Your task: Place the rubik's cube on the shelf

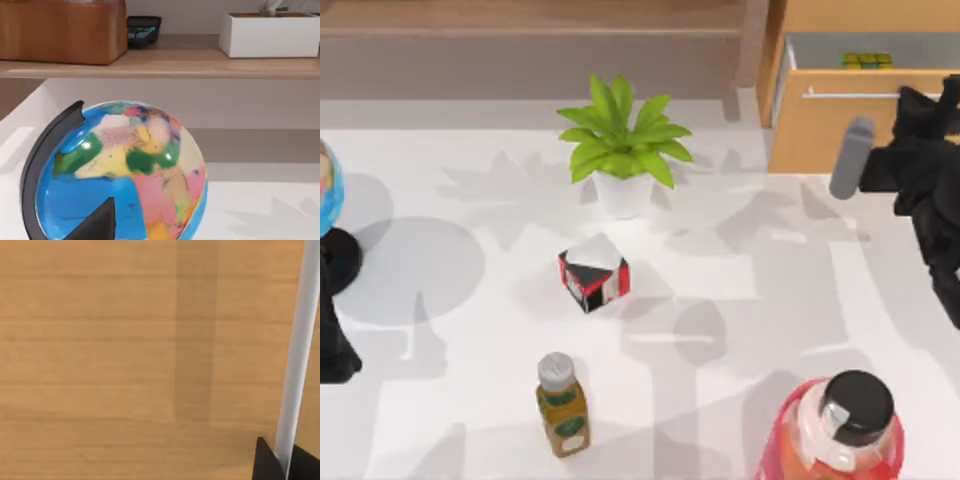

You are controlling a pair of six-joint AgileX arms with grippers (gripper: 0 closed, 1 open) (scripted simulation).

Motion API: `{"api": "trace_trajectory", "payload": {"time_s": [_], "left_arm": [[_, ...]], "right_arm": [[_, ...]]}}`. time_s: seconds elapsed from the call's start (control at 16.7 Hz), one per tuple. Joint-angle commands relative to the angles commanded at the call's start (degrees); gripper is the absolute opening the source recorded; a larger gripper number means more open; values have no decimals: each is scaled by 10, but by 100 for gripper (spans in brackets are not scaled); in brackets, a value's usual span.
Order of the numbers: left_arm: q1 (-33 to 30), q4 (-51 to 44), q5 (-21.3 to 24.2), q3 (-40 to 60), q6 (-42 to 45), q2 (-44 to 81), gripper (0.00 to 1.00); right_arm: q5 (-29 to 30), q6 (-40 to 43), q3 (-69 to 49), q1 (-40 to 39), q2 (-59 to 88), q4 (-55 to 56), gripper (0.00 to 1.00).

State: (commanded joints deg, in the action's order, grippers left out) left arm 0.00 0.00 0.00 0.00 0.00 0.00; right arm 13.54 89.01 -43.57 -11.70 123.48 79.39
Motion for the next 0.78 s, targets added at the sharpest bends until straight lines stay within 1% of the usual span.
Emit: {"api": "trace_trajectory", "payload": {"time_s": [0.42, 0.78], "left_arm": [[0, 0, 0, 0, 0, 0, 100], [0, 0, 0, 0, 0, 0, 100]], "right_arm": [[24, -1, 132, -24, -49, 78, 0], [26, -1, 141, -26, -53, 85, 0]]}}
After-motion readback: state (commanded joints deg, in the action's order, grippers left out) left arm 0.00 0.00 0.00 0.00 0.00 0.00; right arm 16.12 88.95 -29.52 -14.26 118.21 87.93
